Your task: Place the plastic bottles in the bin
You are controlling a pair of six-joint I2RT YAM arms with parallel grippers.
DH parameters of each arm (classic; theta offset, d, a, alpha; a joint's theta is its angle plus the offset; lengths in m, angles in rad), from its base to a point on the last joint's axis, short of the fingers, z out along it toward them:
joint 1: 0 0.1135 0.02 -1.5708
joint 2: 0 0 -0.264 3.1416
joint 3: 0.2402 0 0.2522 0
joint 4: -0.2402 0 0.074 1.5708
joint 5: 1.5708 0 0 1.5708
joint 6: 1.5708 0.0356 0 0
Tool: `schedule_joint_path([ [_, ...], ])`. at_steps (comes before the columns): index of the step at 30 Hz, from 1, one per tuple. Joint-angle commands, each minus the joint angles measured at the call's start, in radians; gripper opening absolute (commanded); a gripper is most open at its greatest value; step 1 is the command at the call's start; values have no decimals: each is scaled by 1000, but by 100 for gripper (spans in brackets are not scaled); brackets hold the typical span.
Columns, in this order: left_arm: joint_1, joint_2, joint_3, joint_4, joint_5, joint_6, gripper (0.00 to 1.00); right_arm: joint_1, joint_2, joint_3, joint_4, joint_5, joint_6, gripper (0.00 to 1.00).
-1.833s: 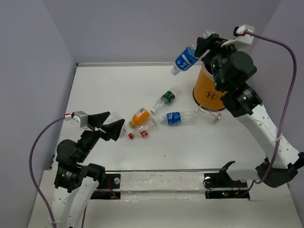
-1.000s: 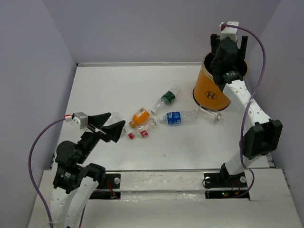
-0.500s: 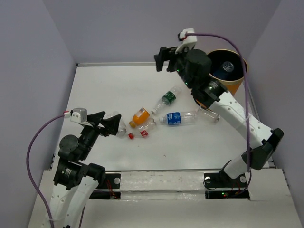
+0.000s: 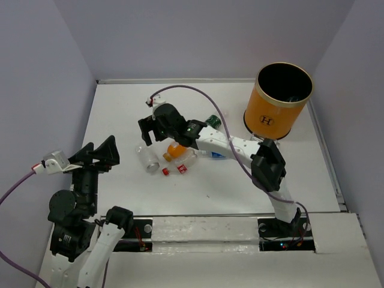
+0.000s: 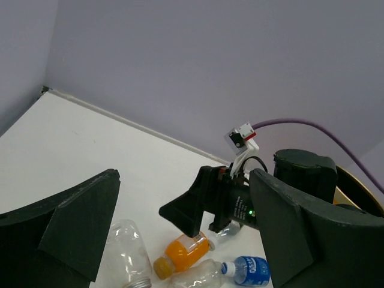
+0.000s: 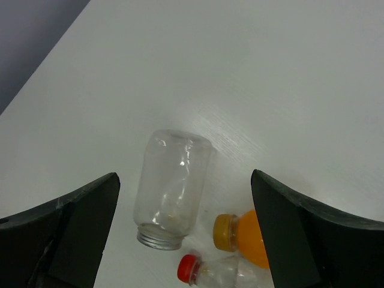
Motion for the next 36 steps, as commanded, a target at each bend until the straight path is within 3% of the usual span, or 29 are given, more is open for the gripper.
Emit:
schedule_joint_path([
  [1, -9, -20, -33, -16, -84, -20, 99, 58, 116, 195, -37, 13, 50, 97],
  [6, -17, -43, -76, -16, -83, -35, 99, 70, 247, 316, -151, 67, 38, 100],
  [17, -18, -70, -104, -5, -77, -38, 99, 134, 360, 341, -180, 75, 42, 100],
  [20, -18, -72, -107, -5, -78, -37, 99, 134, 388, 355, -174, 55, 70, 95],
  [22, -17, -70, -113, 1, -78, -37, 99, 134, 393, 350, -163, 50, 87, 85],
  [23, -17, -70, -115, 3, -78, -35, 99, 134, 390, 341, -146, 48, 90, 74],
  [28, -15, -70, -118, 3, -83, -40, 99, 134, 342, 315, -94, 71, 99, 41],
  [33, -17, -75, -116, 0, -78, -40, 99, 134, 203, 261, -8, 180, 73, 37],
  [36, -17, -80, -118, -4, -72, -43, 99, 95, 22, 160, 32, 215, 32, 37],
])
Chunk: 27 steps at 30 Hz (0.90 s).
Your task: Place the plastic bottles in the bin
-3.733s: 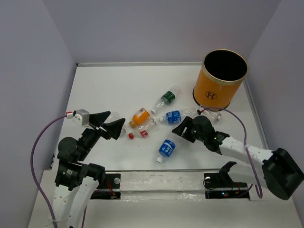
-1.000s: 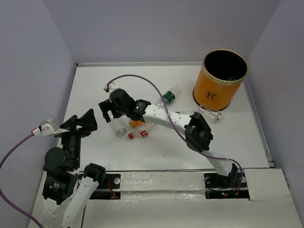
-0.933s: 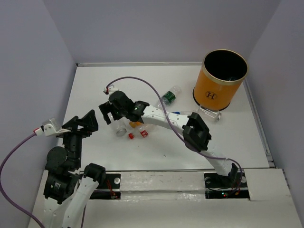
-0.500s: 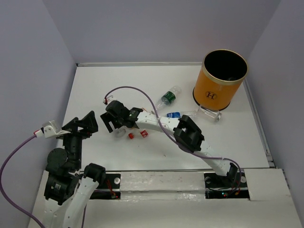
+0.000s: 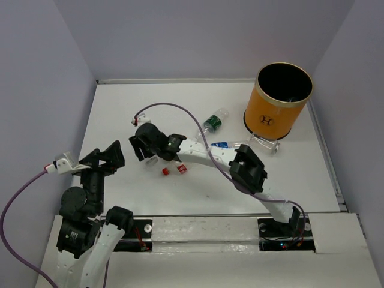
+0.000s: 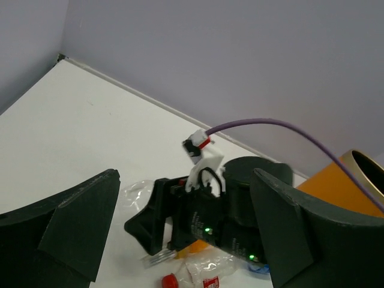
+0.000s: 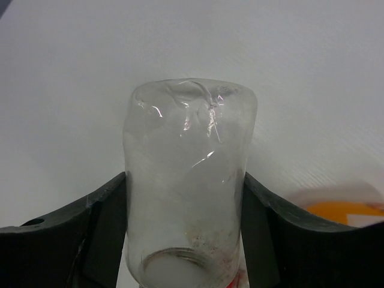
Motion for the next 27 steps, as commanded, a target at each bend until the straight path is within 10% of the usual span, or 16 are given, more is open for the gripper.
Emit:
schedule_joint_path([
  [1, -4, -19, -3, 47, -4, -5, 99, -52, -324, -74, 157, 103, -61, 37],
  [12, -4, -25, -40, 105, 117, 27, 99, -622, -820, -331, 173, 354, -315, 36],
  [23, -19, -29, -47, 116, 135, 37, 99, -1016, -797, -431, 233, 246, -287, 36],
  [26, -22, -25, -49, 116, 132, 37, 99, -1027, -788, -497, 233, 224, -245, 50],
  [27, -22, -22, -49, 116, 132, 37, 99, -1027, -788, -503, 233, 224, -242, 73],
])
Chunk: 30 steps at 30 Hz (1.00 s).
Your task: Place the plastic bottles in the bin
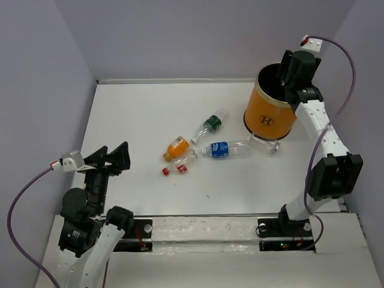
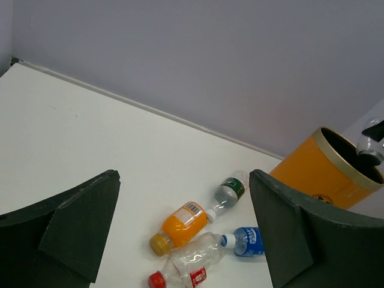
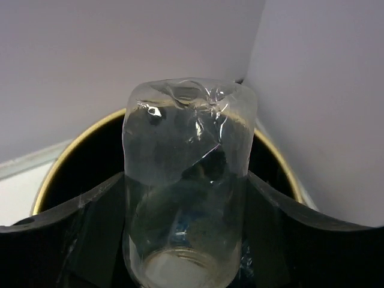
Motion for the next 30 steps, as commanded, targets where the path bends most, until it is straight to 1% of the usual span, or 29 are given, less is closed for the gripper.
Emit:
schedule_joint_path([
  [1, -5, 1, -12, 57, 7, 18, 99, -7, -4, -41, 31, -50, 42, 86],
  [3, -6, 11, -12, 57, 10, 20, 99, -7, -19, -20, 3, -64, 48, 99],
  [5, -8, 24, -12, 59, 19, 20, 99, -7, -39, -1, -14, -88, 61, 100],
  [7, -8, 33, -10, 59, 27, 20, 99, -7, -86, 13, -54, -149, 123, 100],
  [9, -9, 42, -12, 60, 38, 21, 99, 29, -140, -27, -61, -234, 165, 99],
  [10, -6, 53, -12, 62, 41, 23, 99, 66, -204, -111, -46, -264, 183, 98],
  [11, -5, 67, -12, 62, 46, 21, 99, 174, -236, -162, -16, -272, 184, 97],
  [13, 3, 82, -12, 57, 52, 23, 99, 305, -322, -261, -5, -247, 202, 96],
  [14, 4, 88, -10, 56, 53, 25, 99, 374, -347, -371, 5, -231, 235, 96],
  [15, 7, 97, -12, 56, 59, 25, 99, 496, -369, -427, 20, -211, 274, 96],
  [16, 9, 102, -10, 56, 59, 25, 99, 555, -388, -484, 31, -162, 313, 95],
  [17, 11, 105, -12, 57, 62, 25, 99, 604, -427, -539, 46, -133, 403, 95],
  [18, 12, 113, -13, 59, 68, 26, 99, 682, -444, -653, 90, -101, 465, 94],
  [19, 14, 116, -13, 62, 72, 26, 99, 715, -461, -706, 110, -90, 598, 94],
  [20, 17, 119, -12, 63, 76, 28, 99, 746, -490, -760, 132, -72, 677, 94],
  [21, 17, 125, -13, 65, 84, 28, 99, 776, -502, -871, 222, -58, 756, 94],
  [22, 20, 128, -13, 63, 87, 29, 99, 845, -508, -926, 273, -21, 883, 94],
  [23, 26, 128, -13, 63, 88, 29, 99, 890, -510, -969, 317, 23, 938, 95],
  [24, 29, 128, -13, 63, 92, 29, 99, 931, -492, -1062, 466, 71, 969, 96],
  [25, 30, 127, -12, 63, 90, 29, 99, 975, -467, -1099, 551, 108, 1001, 96],
  [26, 34, 121, -12, 63, 92, 29, 99, 976, -435, -1118, 642, 99, 1025, 97],
  [27, 34, 120, -13, 63, 92, 31, 99, 988, -397, -1121, 643, 91, 1056, 97],
  [28, 34, 113, -12, 62, 90, 32, 99, 988, -319, -1106, 662, 82, 1084, 99],
  [29, 35, 111, -13, 63, 90, 34, 99, 999, -282, -1098, 689, 70, 1093, 100],
  [30, 35, 108, -13, 63, 92, 34, 99, 999, -208, -1089, 736, 62, 1096, 100],
])
